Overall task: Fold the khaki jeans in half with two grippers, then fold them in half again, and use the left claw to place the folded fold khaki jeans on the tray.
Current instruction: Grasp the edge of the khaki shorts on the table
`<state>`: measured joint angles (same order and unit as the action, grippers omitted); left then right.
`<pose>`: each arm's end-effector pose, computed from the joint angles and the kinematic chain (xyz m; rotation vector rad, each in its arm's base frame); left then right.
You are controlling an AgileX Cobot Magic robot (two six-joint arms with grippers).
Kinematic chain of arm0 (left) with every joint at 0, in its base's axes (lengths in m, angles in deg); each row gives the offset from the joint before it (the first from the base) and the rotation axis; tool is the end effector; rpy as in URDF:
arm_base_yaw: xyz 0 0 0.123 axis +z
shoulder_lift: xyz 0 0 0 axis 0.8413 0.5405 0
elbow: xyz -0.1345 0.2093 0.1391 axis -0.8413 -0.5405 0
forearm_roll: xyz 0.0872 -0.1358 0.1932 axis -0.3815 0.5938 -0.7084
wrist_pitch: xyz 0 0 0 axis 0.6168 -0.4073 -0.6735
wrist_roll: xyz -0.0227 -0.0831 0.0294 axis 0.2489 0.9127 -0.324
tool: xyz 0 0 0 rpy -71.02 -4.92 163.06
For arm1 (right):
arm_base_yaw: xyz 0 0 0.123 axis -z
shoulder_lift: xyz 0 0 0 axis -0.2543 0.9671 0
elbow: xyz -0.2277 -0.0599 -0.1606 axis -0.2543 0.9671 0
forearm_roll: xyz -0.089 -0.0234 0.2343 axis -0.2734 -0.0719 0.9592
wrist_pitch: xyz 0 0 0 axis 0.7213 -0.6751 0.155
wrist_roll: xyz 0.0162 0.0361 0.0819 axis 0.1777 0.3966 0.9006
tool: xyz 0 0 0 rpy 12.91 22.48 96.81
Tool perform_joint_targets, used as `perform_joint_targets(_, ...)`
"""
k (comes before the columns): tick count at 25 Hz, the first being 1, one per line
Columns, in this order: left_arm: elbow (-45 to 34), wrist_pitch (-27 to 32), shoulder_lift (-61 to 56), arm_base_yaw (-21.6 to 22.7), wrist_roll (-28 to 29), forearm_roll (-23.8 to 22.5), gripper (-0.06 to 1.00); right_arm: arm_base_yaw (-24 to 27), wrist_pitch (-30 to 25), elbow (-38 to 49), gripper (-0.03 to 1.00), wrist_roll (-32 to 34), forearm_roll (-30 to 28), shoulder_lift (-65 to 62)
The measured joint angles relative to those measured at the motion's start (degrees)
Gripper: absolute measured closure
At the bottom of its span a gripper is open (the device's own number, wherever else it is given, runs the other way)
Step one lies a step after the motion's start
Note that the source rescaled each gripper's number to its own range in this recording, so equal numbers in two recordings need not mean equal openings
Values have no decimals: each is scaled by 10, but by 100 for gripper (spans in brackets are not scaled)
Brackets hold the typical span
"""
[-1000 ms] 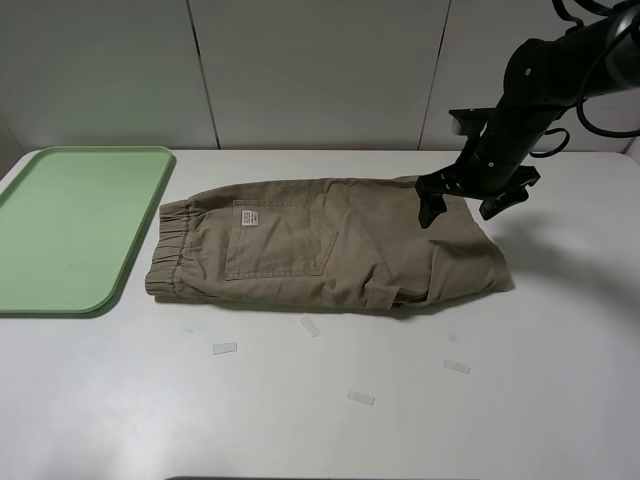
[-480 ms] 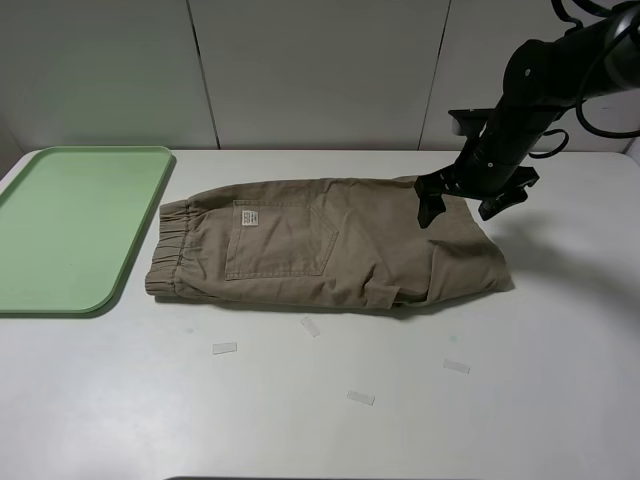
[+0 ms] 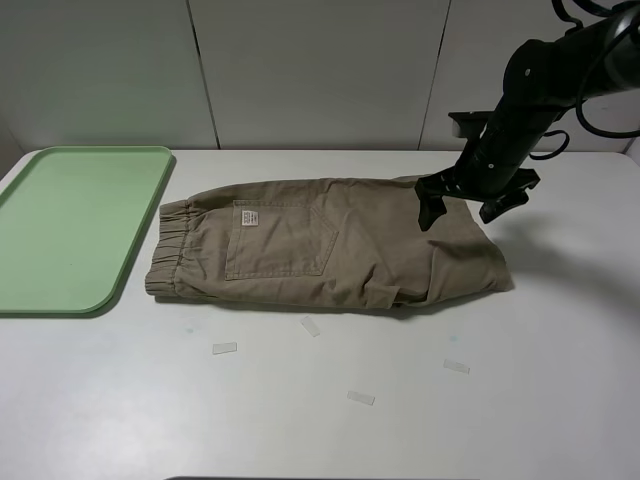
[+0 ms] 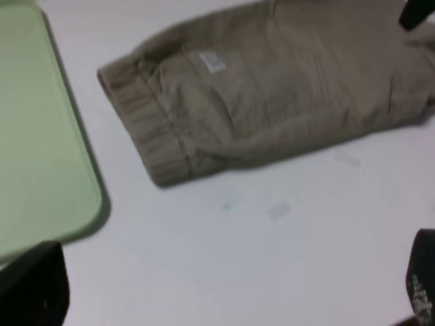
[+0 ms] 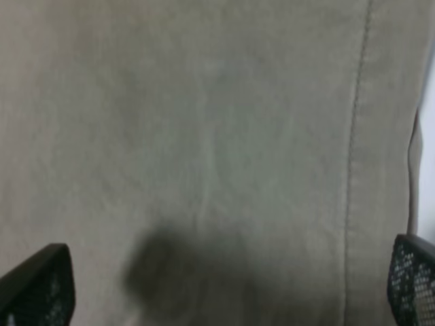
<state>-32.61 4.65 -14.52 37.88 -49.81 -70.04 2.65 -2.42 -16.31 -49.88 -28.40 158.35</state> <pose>0.0178 -0.0097 0.2902 0.3350 1.9896 -0.2691 0.3882 0.0882 0.1429 -0.2380 2.8951 0.1260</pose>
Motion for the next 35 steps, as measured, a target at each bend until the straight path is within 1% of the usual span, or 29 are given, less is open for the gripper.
perform_joint_targets(6,-4,71,-7,0,13,-26,-5,0,0,0,-3,0,2,0)
perform_joint_targets(8,-4,77,-17,0,27,-40,-5,0,0,0,-3,0,2,0)
perform_joint_targets(12,-6,80,-39,0,72,-89,-5,0,1,0,-3,-1,7,0)
perform_joint_targets(14,-6,85,-51,0,85,-103,-5,0,1,0,-3,-1,9,0)
perform_joint_targets(30,-6,90,-59,2,90,-126,-5,0,1,0,-3,-5,9,0)
perform_joint_targets(33,-6,90,-59,28,90,-126,-5,0,3,0,-3,-10,9,0)
perform_joint_targets(35,-6,90,-59,57,90,-126,-5,0,12,0,-3,-12,5,0)
